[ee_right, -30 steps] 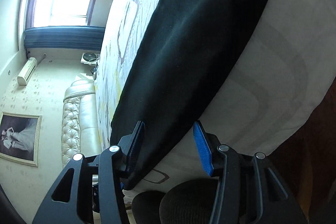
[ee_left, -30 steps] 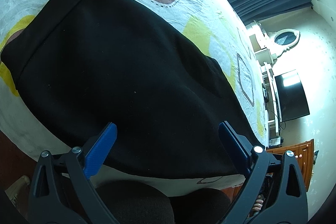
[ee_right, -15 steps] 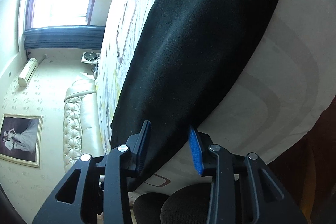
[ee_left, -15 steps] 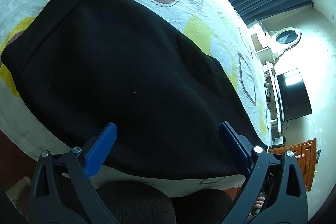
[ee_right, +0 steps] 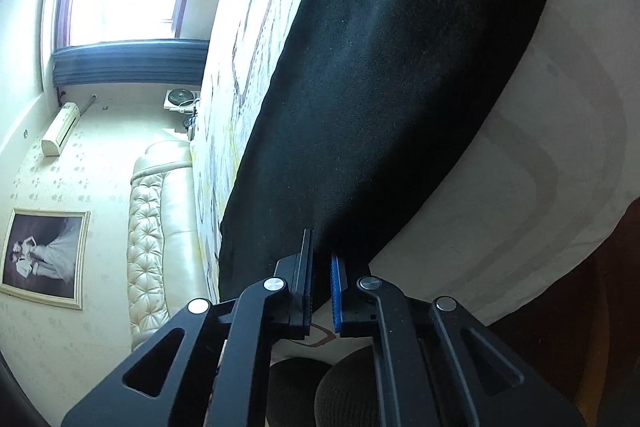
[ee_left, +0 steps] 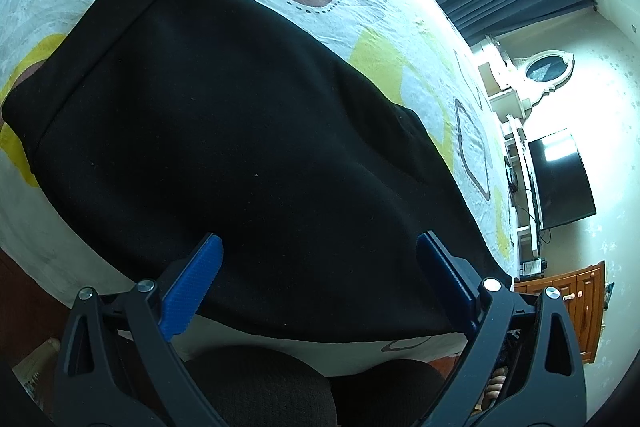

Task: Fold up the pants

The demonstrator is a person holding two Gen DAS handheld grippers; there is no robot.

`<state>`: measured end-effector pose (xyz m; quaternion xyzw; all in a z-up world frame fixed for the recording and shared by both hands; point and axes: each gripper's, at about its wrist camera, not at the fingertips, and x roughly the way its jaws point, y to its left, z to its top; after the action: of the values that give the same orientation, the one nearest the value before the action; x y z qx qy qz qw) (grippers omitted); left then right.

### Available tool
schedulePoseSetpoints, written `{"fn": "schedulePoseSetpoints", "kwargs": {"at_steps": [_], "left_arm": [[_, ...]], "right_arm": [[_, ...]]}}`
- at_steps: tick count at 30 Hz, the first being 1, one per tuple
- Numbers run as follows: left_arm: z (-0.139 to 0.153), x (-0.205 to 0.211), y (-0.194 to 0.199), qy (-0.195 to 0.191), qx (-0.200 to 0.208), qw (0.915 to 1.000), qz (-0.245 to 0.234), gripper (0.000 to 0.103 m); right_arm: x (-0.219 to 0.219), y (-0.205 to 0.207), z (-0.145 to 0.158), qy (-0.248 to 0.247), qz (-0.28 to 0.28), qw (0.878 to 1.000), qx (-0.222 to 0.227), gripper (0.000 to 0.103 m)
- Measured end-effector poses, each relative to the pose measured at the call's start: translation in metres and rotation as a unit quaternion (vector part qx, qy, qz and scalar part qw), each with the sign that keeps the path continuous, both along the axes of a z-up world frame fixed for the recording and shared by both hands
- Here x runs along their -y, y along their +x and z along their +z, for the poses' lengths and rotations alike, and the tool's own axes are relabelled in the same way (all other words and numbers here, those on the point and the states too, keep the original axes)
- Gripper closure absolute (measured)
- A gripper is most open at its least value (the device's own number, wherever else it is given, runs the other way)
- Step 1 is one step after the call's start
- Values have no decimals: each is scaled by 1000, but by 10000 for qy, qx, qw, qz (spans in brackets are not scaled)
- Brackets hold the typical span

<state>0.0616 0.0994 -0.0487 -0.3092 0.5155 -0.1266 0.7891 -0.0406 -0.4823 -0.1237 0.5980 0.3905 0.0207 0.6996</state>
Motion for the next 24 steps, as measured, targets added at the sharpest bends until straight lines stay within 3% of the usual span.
{"fn": "schedulePoseSetpoints", "kwargs": {"at_steps": [2,7,8,9,11,16,17,19,22,24], "left_arm": [[-1,-1,0,-12,-12,10000,8,6],[-1,-1,1,20,-4,10000,-31,6],[-1,-1,1,15,-2,10000,-31,6],[-1,-1,1,10,-4,10000,-31,6],[-2,-2,2,6,-11,10000,-35,6],[-2,0,2,42,2,10000,-60,6],[-2,1,2,51,15,9999,-87,4],[-2,3,2,104,51,9998,-168,3],[-2,6,1,269,129,9992,-266,3],[-2,9,-1,401,182,9985,-338,3]], "right_arm": [[0,-3,-11,97,34,9999,-129,96],[9,-4,-25,645,-3,9979,86,92],[12,-6,-18,495,40,9987,89,84],[17,-9,-9,256,68,9996,127,68],[34,-19,14,-465,-80,9987,209,53],[118,-55,65,-1870,-1141,9747,449,53],[138,-60,71,-2081,-1299,9684,457,47],[178,-61,75,-2451,-1493,9575,284,47],[223,-55,60,-2565,-1484,9550,-133,47],[235,-43,44,-2272,-1325,9647,-137,47]]}}
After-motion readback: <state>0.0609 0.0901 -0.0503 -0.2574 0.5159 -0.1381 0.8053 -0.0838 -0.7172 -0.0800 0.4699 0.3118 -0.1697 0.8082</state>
